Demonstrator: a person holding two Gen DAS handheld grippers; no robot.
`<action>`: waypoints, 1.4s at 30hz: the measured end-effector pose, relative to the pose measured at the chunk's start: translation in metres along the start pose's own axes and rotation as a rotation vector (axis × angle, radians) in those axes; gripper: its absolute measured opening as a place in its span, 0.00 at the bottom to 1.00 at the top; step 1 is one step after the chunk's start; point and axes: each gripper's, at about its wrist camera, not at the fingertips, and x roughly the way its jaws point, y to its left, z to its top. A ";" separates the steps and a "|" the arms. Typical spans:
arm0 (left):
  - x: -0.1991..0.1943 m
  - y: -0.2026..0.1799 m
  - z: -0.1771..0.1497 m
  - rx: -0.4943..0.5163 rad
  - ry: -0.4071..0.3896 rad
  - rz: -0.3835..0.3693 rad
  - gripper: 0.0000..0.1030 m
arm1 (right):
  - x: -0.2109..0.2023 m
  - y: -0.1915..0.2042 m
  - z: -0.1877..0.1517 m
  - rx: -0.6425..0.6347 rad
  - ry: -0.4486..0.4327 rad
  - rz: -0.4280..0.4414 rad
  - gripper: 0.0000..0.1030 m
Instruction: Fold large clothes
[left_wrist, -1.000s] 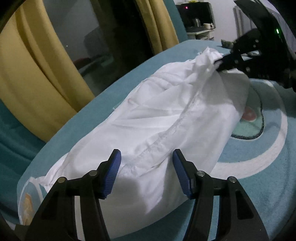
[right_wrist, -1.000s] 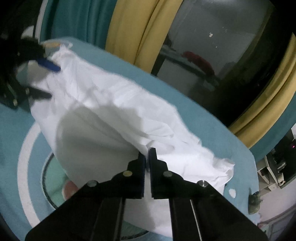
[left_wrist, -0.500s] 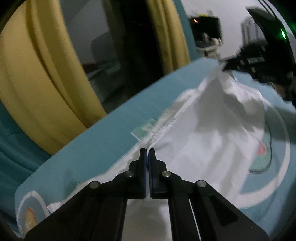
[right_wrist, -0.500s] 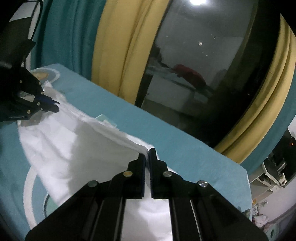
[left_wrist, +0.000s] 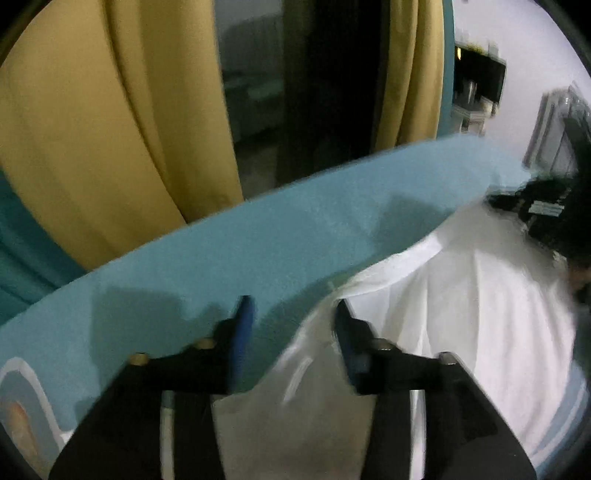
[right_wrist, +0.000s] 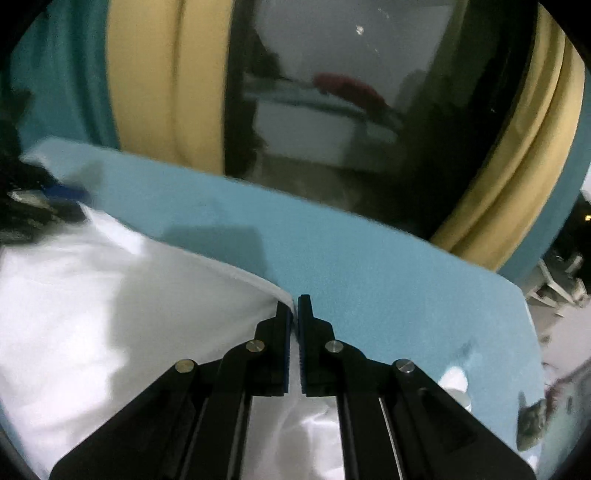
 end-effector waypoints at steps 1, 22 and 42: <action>-0.009 0.005 -0.001 -0.019 -0.014 0.007 0.53 | 0.003 0.001 -0.002 -0.002 0.012 0.002 0.03; -0.060 0.052 -0.085 -0.143 0.031 0.179 0.53 | -0.047 -0.083 -0.041 0.192 0.026 -0.120 0.73; -0.086 0.101 -0.072 -0.317 -0.090 0.341 0.53 | -0.103 -0.073 -0.110 0.328 0.044 -0.083 0.73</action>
